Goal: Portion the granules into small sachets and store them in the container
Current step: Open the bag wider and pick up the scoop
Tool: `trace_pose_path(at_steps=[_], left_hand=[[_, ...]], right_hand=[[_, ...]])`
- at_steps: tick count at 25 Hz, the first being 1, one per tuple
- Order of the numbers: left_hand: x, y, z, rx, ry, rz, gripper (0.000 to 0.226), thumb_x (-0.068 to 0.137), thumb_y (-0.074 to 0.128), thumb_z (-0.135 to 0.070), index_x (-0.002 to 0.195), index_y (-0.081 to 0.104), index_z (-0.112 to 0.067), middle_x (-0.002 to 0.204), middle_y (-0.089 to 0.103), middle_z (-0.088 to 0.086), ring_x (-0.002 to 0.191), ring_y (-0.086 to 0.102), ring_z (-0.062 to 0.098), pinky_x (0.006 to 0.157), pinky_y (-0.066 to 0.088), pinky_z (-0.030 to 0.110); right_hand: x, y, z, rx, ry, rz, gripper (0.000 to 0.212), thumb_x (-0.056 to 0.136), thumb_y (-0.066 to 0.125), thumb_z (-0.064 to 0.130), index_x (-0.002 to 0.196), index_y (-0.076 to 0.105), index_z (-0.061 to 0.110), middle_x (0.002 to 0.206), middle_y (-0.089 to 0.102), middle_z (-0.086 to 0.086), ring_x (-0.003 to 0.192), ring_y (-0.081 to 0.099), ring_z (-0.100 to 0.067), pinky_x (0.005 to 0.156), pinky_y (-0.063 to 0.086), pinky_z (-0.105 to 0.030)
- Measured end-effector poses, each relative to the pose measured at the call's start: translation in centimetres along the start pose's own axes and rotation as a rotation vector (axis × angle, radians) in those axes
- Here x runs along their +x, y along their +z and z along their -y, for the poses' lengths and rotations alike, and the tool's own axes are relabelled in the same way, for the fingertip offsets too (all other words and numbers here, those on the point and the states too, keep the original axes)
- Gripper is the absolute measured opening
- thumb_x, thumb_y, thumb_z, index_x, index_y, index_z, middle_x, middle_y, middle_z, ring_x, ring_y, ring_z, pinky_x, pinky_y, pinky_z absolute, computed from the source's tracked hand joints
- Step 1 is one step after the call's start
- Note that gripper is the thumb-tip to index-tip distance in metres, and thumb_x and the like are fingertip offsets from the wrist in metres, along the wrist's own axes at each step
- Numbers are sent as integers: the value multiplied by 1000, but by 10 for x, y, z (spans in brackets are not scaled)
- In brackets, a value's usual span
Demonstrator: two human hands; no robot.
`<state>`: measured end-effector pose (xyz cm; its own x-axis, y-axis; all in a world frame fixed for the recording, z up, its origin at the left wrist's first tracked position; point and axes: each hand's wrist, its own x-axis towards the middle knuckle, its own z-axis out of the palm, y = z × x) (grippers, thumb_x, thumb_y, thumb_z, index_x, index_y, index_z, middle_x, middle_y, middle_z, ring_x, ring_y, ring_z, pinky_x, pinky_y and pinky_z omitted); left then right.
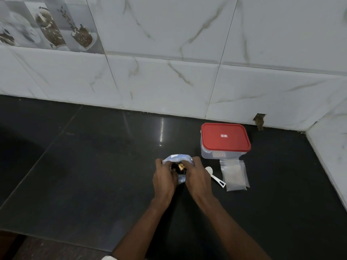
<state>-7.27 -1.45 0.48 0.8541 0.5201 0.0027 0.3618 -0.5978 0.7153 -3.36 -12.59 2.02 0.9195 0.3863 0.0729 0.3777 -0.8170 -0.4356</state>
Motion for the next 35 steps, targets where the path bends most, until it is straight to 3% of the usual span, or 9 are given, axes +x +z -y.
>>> trace_pose_path(at_steps=[7,12,14,18,21,23,26,30,35], left_hand=[[-4,8,5,35,-81,69,31,93,63,-11,123,66,-18,119,47,3,91,66,23,71,45,25],[-11,23,2,131,-87,201,46,87,72,-25,130,56,-21,123,40,4,101,64,31,84,55,40],[-12,28,0,153,-103,196,45,89,68,-19,132,54,-18,128,40,7,105,63,31,88,55,41],[-11,32,2,97,-129,211,48,90,69,-22,136,53,-21,126,44,10,104,65,33,89,54,39],[-7,32,4,72,-152,212,44,89,68,-14,131,58,-21,119,47,9,100,66,32,87,54,36],[-5,34,5,48,-165,190,41,88,60,-6,128,61,-19,116,50,11,99,64,32,86,54,36],[-6,40,11,44,-140,121,39,92,50,-4,127,64,-15,112,58,14,105,57,31,86,51,35],[-10,41,14,21,-119,50,29,96,49,-2,115,69,-8,102,55,10,88,59,21,77,54,32],[-10,39,10,50,-150,90,41,83,51,7,115,69,-13,104,51,7,89,59,21,76,54,31]], right_hand=[[1,4,-10,-29,127,26,35,90,51,7,120,62,21,114,52,-4,90,60,-24,69,47,-31],[8,14,-8,21,273,104,36,94,49,8,128,53,18,118,55,-8,102,60,-24,83,51,-33],[5,15,-9,88,304,96,37,94,47,10,130,51,17,105,61,-7,100,61,-24,82,49,-34],[5,9,-16,275,379,119,34,95,39,11,122,55,24,83,48,8,96,61,-28,84,49,-35],[5,16,-23,501,433,89,39,90,43,3,112,64,27,88,57,13,95,64,-20,78,47,-26],[1,23,-27,523,394,92,45,85,46,-3,112,65,27,95,65,12,96,64,-14,74,45,-19],[3,29,-32,482,381,82,47,81,46,-3,108,66,30,97,68,9,92,64,-11,75,50,-24],[8,32,-37,518,337,63,41,78,51,-8,102,69,21,102,69,3,94,65,-11,74,46,-15],[4,35,-34,712,354,55,30,85,51,-7,97,64,16,97,70,2,94,66,-14,85,54,-32]])
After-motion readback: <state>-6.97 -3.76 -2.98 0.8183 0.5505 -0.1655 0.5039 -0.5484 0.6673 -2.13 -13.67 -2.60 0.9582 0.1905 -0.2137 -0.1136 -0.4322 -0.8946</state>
